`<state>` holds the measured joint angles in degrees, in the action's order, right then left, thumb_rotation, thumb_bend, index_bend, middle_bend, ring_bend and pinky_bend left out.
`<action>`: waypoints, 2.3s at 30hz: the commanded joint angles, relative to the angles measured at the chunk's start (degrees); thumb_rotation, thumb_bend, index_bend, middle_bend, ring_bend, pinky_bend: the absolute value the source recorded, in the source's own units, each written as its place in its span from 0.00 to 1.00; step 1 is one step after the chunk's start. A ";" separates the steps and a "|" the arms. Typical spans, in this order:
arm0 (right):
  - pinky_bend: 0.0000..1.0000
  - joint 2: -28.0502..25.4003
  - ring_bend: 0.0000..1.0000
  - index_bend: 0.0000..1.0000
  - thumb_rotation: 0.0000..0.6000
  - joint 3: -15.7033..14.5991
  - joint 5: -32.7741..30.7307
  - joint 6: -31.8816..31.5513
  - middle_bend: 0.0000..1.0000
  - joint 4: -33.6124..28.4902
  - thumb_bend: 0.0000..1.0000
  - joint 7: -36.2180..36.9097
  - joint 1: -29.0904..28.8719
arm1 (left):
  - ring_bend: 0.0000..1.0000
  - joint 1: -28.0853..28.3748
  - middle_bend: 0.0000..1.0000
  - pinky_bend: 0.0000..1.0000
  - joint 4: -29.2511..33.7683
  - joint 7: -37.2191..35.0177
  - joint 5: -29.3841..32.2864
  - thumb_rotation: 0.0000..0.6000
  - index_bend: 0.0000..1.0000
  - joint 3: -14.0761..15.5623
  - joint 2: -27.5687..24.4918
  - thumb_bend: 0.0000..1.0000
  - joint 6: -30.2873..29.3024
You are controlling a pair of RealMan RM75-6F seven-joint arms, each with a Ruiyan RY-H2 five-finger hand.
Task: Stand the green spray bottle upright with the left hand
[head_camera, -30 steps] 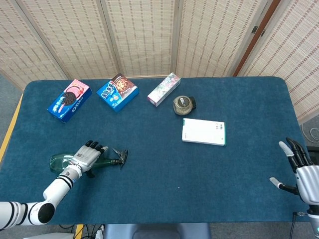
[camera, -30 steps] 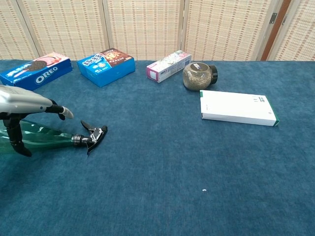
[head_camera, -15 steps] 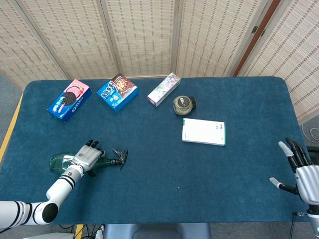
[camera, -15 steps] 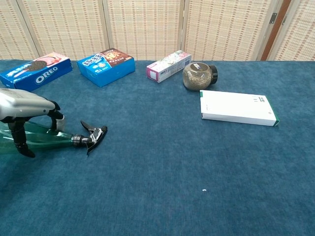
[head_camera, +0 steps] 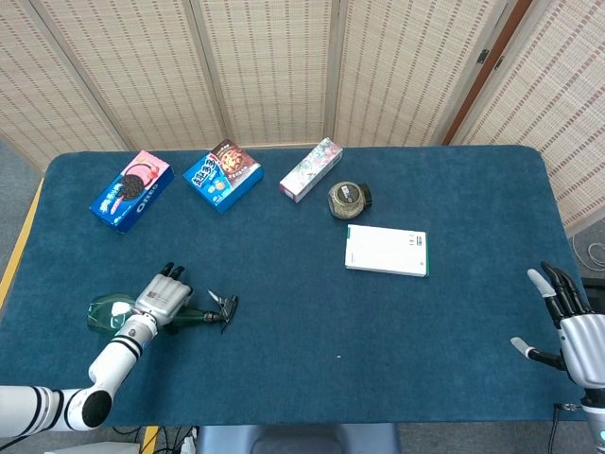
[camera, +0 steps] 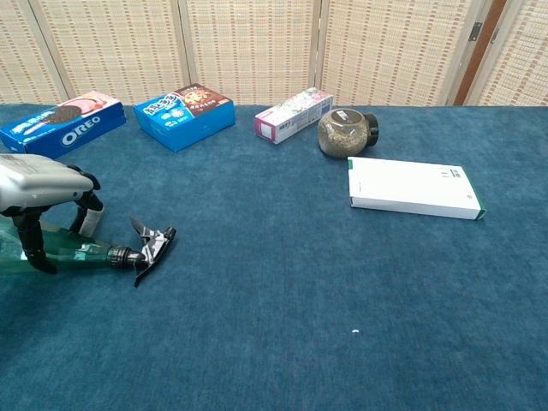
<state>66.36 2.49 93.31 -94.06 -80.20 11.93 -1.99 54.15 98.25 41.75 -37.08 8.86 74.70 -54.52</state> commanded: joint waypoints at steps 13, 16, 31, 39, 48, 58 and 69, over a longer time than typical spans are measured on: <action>0.42 0.13 0.00 0.00 1.00 -0.06 0.02 0.01 0.00 0.15 0.00 0.14 0.04 | 0.07 -0.73 0.45 0.00 -0.42 3.03 0.07 1.00 0.49 0.07 0.77 0.01 -0.80; 0.42 0.18 0.00 0.00 1.00 -0.04 -0.05 0.06 0.00 0.27 0.00 0.18 0.03 | 0.09 -1.10 0.48 0.00 -0.48 2.75 -0.43 1.00 0.51 -0.27 0.91 0.01 -1.09; 0.42 0.24 0.00 0.00 1.00 -0.02 0.08 -0.08 0.00 0.11 0.00 0.10 0.02 | 0.20 -5.36 0.63 0.00 1.91 -6.11 -9.91 1.00 0.67 -2.95 -2.51 0.01 -2.42; 0.42 0.16 0.00 0.00 1.00 -0.07 0.20 0.07 0.00 -0.28 0.00 -0.14 -0.08 | 0.23 -8.87 0.67 0.00 3.04 -18.55 -17.08 1.00 0.71 -6.49 -4.83 0.01 -2.09; 0.42 0.00 0.00 0.00 1.00 -0.04 0.40 -0.20 0.00 -0.47 0.00 0.00 -0.08 | 0.24 -15.15 0.68 0.00 0.09 -44.26 -28.60 1.00 0.71 -11.75 -4.60 0.01 -3.86; 0.42 -0.12 0.00 0.00 1.00 0.02 0.42 -0.11 0.00 -0.94 0.00 -0.09 -0.18 | 0.27 -21.96 0.68 0.04 -6.92 -67.64 -36.32 1.00 0.72 -17.16 1.66 0.01 -14.45; 0.42 -0.02 0.00 0.00 1.00 -0.07 0.36 0.20 0.00 -0.99 0.00 -0.08 -0.29 | 0.28 -27.13 0.68 0.04 -12.26 -81.80 -32.93 1.00 0.72 -23.32 10.47 0.01 -21.53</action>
<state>66.34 2.42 93.68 -93.85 -81.19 11.85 -2.29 28.28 87.69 -38.48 -70.74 -13.29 83.28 -74.88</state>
